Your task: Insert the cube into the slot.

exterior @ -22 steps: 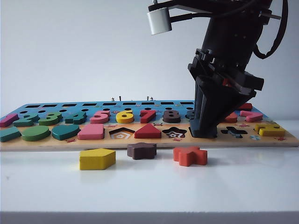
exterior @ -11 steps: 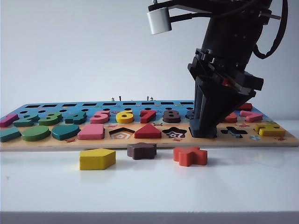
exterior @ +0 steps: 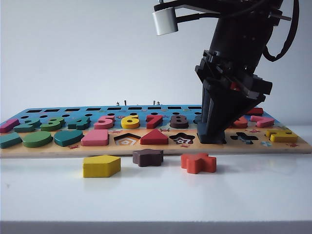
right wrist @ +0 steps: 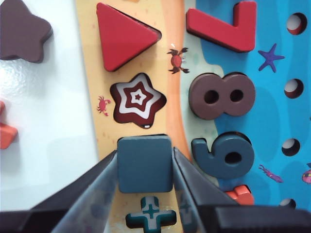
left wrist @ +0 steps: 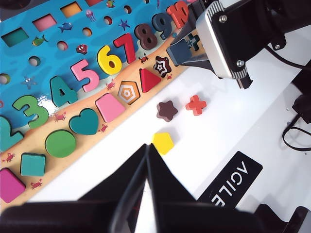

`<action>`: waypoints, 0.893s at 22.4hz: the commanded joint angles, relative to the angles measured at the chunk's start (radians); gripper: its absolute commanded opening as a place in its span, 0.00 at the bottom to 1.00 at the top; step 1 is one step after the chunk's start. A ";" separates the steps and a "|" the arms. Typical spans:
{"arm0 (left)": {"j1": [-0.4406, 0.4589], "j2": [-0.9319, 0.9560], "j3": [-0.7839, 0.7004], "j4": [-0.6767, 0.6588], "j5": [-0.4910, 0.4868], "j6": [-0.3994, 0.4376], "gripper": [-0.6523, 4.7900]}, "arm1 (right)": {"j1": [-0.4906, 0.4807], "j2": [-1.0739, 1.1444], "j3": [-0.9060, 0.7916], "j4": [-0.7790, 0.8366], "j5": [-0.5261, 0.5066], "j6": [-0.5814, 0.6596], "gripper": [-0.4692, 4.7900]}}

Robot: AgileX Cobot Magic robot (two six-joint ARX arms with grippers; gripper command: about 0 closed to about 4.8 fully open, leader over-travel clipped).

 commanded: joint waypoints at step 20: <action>0.001 0.000 0.006 0.015 0.006 -0.001 0.15 | 0.001 -0.001 0.000 0.009 0.002 0.004 0.55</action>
